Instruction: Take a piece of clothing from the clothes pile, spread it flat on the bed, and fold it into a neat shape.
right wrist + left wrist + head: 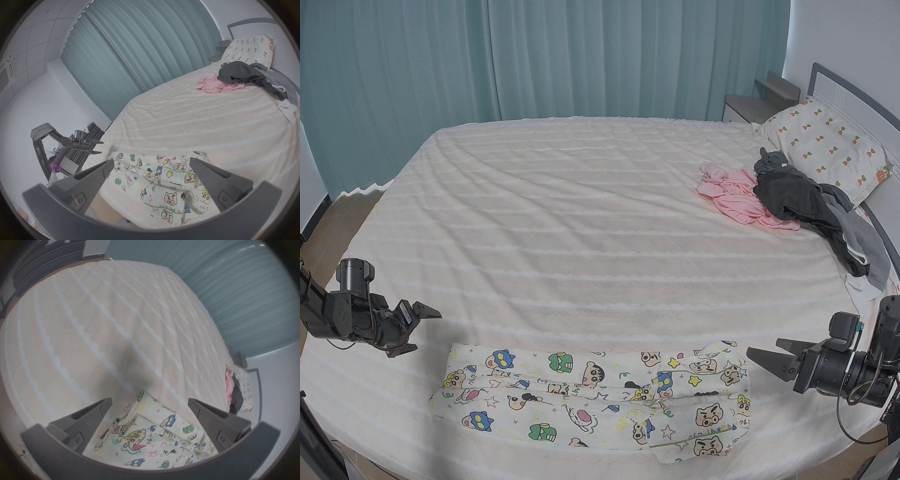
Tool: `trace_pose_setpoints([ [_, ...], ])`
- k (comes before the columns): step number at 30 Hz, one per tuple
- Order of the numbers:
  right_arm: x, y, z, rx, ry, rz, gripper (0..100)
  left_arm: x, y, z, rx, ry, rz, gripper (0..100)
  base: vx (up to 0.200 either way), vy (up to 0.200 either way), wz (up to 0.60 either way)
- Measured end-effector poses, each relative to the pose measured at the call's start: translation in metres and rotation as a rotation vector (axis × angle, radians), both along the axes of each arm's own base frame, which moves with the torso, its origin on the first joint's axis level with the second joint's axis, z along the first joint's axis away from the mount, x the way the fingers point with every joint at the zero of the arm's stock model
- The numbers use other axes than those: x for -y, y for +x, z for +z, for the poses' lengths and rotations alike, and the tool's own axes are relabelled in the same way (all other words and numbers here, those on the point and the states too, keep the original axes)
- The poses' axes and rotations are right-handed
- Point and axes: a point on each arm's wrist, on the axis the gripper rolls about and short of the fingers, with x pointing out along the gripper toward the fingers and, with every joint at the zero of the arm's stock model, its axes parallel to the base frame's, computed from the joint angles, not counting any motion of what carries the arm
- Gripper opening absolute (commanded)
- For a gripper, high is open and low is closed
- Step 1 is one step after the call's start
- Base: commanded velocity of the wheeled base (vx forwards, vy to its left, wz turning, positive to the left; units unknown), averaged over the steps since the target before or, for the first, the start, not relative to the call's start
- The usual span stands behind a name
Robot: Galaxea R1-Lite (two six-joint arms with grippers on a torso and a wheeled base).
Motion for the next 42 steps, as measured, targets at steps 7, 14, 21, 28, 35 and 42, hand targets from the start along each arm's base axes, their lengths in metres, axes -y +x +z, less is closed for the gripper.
trace_pose_setpoints([
  [7,0.003,-0.007,-0.004,-0.009,0.010,0.018,100,0.023,0.009,-0.009,-0.074,0.001,-0.098,100,0.000,0.000,0.00],
  [14,0.004,-0.009,-0.004,-0.007,0.009,0.021,100,0.027,0.017,-0.032,-0.240,-0.035,-0.118,100,0.000,0.000,0.00],
  [21,0.004,-0.010,-0.005,-0.011,0.004,0.024,100,0.026,0.032,-0.040,-0.249,-0.044,-0.128,100,0.000,0.000,0.00],
  [28,0.004,-0.010,-0.007,-0.017,0.000,0.026,100,0.025,0.040,-0.040,-0.232,-0.069,-0.143,100,0.000,0.000,0.00],
  [35,0.004,-0.010,-0.008,-0.025,-0.004,0.027,100,0.026,0.041,-0.042,-0.231,-0.087,-0.155,100,0.000,0.000,0.00],
  [42,0.002,-0.012,-0.009,-0.028,-0.006,0.043,100,0.028,0.046,-0.040,-0.225,-0.104,-0.137,100,0.000,0.000,0.00],
])
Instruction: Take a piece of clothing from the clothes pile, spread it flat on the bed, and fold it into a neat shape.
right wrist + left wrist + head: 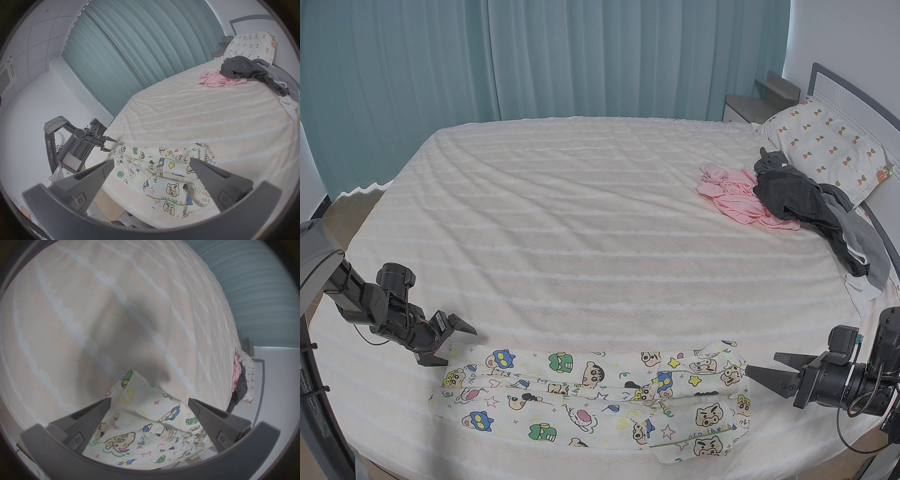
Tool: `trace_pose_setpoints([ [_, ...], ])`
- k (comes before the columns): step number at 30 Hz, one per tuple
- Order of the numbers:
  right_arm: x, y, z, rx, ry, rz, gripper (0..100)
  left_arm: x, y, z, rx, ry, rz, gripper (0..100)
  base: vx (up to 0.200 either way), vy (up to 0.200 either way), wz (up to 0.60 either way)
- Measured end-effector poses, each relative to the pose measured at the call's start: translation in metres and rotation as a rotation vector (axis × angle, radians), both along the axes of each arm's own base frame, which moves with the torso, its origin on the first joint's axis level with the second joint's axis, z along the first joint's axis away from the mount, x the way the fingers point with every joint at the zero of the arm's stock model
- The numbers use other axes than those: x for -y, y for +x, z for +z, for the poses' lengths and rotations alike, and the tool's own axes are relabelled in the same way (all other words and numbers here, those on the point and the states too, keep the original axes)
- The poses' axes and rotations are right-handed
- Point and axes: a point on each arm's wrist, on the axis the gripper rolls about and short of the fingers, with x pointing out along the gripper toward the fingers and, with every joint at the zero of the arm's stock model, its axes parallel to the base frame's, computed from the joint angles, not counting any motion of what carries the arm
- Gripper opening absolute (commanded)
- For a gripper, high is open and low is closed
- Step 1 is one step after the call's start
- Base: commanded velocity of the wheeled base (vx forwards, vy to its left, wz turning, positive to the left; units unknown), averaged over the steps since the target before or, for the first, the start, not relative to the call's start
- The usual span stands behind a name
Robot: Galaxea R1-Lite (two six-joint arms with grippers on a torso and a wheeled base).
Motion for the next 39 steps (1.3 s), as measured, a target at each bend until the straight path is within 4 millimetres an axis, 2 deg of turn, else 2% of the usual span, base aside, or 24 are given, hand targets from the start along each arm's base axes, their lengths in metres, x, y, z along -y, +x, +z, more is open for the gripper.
trace_pose_setpoints([
  [2,-0.001,-0.001,0.000,-0.001,-0.001,0.006,100,0.000,0.003,0.000,0.004,-0.002,0.006,100,0.000,0.000,0.00],
  [3,-0.001,-0.001,0.000,-0.002,-0.001,0.008,100,0.000,0.004,0.000,0.004,-0.002,0.006,0,0.000,0.000,0.00],
  [15,-0.002,-0.001,-0.001,-0.004,-0.002,0.014,100,-0.001,0.003,-0.004,-0.014,-0.002,0.009,0,0.000,0.000,0.00],
  [21,-0.002,-0.001,-0.001,-0.006,-0.002,0.013,100,0.000,0.001,0.000,-0.007,-0.001,0.010,0,0.000,0.000,0.00],
  [35,-0.001,-0.002,-0.001,-0.005,-0.003,0.013,100,-0.001,-0.004,0.038,0.164,0.009,0.027,0,0.000,0.000,0.00],
  [39,-0.002,-0.002,-0.001,-0.005,-0.003,0.013,100,0.000,-0.005,0.043,0.187,0.005,0.037,0,0.000,0.000,0.00],
])
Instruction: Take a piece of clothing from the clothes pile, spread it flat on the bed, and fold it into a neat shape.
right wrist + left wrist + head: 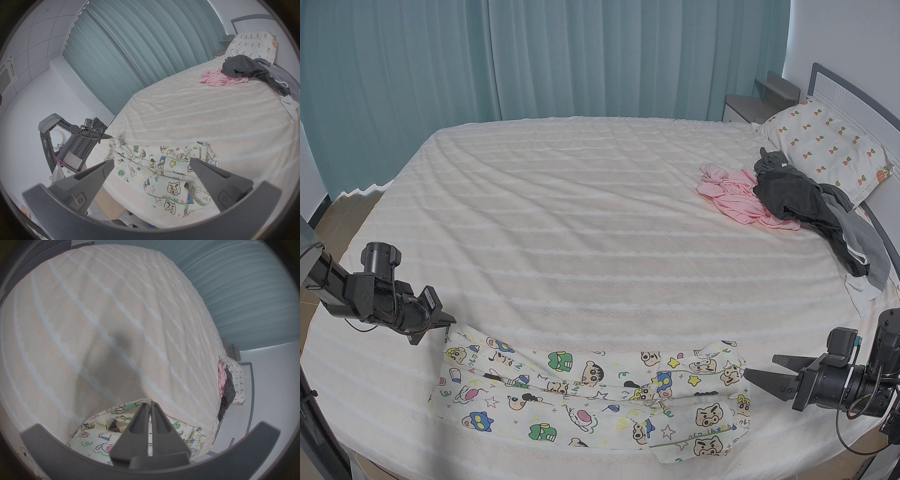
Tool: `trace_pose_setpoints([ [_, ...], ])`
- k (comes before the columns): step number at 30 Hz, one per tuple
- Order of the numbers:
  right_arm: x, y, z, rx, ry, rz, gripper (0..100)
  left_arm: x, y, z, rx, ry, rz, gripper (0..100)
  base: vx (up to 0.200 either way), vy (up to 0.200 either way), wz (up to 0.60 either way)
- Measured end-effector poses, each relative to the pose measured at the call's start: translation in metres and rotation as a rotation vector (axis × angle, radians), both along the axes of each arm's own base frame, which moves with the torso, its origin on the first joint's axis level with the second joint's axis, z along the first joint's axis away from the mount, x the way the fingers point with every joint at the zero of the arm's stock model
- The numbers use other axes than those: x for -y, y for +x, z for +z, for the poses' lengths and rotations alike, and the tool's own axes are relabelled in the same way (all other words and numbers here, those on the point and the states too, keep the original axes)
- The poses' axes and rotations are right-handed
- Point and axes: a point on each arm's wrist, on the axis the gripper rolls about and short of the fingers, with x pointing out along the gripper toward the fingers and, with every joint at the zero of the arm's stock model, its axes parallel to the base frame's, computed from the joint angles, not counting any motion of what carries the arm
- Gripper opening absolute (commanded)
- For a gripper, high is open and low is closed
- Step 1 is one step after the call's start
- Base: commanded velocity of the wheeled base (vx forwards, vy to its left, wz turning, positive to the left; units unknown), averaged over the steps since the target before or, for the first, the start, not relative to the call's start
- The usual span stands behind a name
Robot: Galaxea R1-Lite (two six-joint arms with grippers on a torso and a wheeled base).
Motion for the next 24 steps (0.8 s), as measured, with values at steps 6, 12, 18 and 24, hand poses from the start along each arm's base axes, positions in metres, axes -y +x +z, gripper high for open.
trace_pose_setpoints([
  [6,0.000,0.000,0.000,0.000,0.000,0.001,100,-0.002,-0.001,0.002,0.015,0.000,0.006,0,0.000,0.000,0.00],
  [12,0.000,-0.001,-0.001,-0.003,-0.001,0.002,100,-0.003,0.001,-0.006,-0.005,-0.002,0.008,0,0.000,0.000,0.00],
  [18,0.000,-0.001,-0.001,-0.003,-0.003,0.003,100,-0.007,0.005,-0.018,-0.034,-0.006,0.017,0,0.000,0.000,0.00],
  [24,0.000,-0.001,-0.001,-0.001,-0.009,0.005,100,-0.013,0.006,-0.026,-0.056,-0.007,0.030,100,0.000,0.000,0.00],
])
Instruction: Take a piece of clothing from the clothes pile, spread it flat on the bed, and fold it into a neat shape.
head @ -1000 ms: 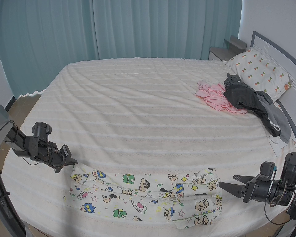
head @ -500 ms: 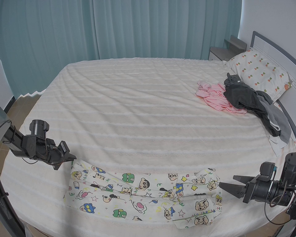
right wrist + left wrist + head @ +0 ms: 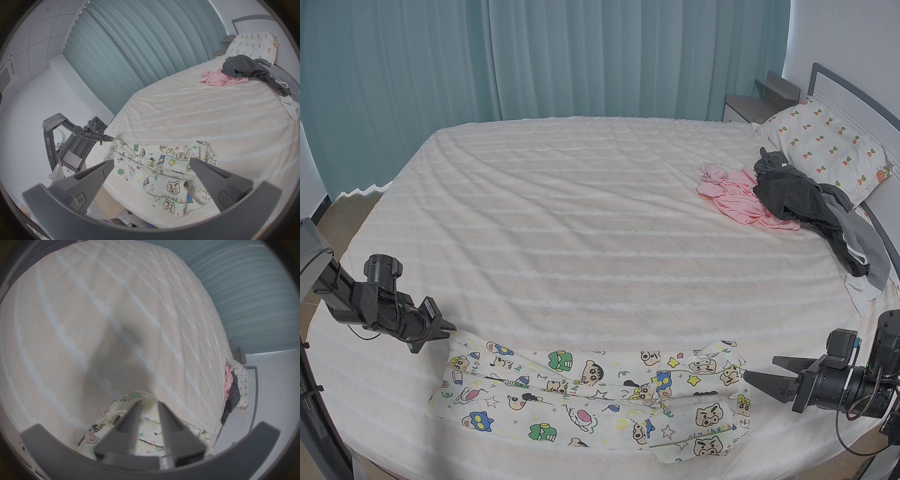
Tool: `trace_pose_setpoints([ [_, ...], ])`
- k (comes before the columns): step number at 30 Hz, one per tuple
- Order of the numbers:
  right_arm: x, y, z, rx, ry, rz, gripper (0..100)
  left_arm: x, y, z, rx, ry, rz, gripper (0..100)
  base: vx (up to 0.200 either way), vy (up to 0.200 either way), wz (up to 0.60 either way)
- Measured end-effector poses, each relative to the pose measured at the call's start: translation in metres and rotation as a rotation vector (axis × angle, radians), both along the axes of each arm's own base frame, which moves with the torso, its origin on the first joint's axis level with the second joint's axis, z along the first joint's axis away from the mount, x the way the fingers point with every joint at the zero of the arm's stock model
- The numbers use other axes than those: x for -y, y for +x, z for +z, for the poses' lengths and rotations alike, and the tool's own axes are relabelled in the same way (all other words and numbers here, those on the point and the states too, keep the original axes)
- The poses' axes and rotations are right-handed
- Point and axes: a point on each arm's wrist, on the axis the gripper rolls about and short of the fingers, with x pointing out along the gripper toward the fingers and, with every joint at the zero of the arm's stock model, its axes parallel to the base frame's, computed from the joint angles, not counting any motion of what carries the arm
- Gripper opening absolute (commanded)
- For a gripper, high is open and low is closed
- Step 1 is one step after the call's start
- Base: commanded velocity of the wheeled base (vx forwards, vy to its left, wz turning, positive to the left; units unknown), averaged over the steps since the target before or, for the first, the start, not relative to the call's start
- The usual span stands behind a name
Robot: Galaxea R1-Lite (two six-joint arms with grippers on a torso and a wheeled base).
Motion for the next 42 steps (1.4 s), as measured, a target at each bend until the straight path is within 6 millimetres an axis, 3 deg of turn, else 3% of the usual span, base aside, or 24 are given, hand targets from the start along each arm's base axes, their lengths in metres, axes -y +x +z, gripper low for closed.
trace_pose_setpoints([
  [10,0.000,0.000,-0.001,-0.006,-0.002,0.000,100,-0.004,-0.002,-0.002,0.015,-0.015,-0.003,100,0.000,0.000,0.00],
  [32,0.000,0.001,-0.004,-0.022,-0.008,-0.001,100,0.013,0.002,-0.009,0.194,0.143,-0.419,100,0.000,0.000,0.00],
  [42,-0.001,0.001,-0.006,-0.033,-0.012,-0.001,100,0.013,0.004,-0.017,0.196,0.122,-0.457,100,0.000,0.000,0.00],
])
